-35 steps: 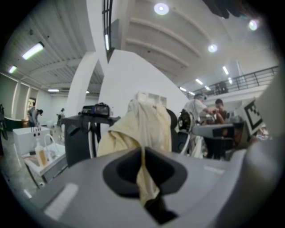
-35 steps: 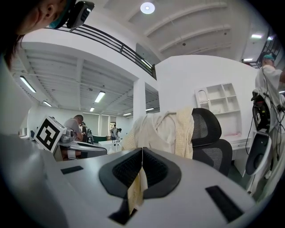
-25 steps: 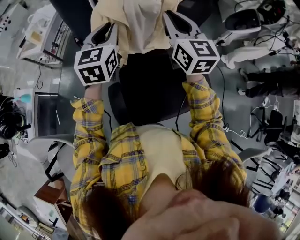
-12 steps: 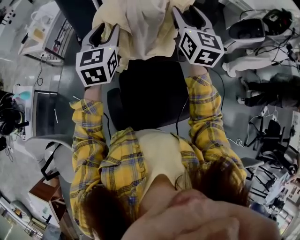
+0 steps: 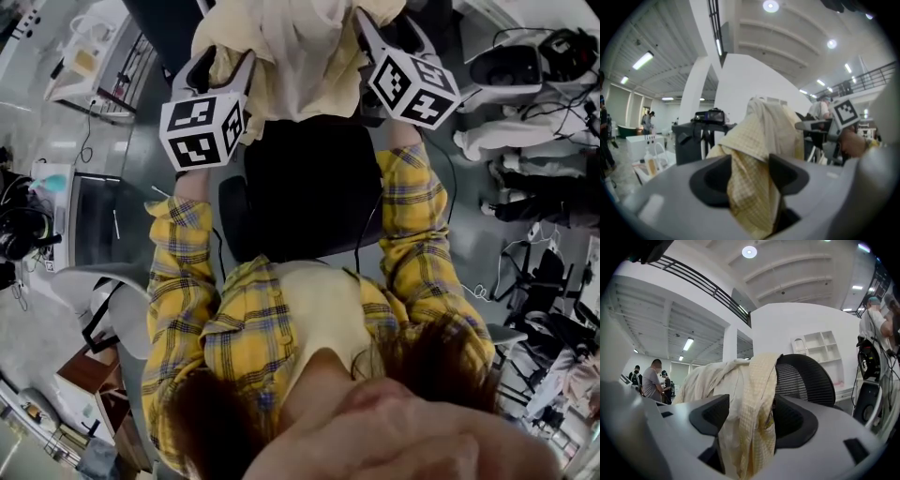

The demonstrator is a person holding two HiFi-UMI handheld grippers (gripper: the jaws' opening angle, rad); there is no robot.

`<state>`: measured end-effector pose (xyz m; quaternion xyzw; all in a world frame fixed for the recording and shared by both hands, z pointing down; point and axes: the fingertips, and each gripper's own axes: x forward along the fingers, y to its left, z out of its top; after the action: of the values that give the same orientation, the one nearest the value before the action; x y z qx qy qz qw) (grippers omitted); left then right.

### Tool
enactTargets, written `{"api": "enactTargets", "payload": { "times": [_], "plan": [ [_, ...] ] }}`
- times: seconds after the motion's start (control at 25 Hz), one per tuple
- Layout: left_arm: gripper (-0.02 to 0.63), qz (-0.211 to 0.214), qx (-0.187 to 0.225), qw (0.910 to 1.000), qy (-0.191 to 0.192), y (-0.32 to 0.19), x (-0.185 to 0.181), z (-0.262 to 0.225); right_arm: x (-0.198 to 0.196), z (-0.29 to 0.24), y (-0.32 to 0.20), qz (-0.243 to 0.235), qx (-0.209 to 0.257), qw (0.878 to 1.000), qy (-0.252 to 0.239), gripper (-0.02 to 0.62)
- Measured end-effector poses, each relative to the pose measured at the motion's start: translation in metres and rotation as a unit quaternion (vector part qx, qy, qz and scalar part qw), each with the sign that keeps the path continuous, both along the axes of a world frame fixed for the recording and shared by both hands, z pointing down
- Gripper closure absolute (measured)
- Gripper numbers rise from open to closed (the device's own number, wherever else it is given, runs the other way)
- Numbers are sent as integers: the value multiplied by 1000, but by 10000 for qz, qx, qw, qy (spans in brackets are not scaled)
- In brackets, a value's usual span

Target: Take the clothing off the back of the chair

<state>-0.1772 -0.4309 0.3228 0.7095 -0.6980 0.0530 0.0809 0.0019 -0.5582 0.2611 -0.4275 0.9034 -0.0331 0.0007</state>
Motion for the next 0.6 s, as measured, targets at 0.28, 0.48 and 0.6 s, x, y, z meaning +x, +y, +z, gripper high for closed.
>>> {"api": "enactTargets", "payload": {
  "times": [0.28,0.48,0.6],
  "plan": [
    [350,-40,-123,9999,81,-6,-6,13,-26,3,2,-323,-110,9994,-9,331],
    [350,3,-155,9998,101,-7,-4,15,-41,6,5,-475,-63,9987,149,331],
    [350,56,-147,9998,103,-5,-3,15,-53,3,13,-719,-65,9974,37,331]
  ]
}}
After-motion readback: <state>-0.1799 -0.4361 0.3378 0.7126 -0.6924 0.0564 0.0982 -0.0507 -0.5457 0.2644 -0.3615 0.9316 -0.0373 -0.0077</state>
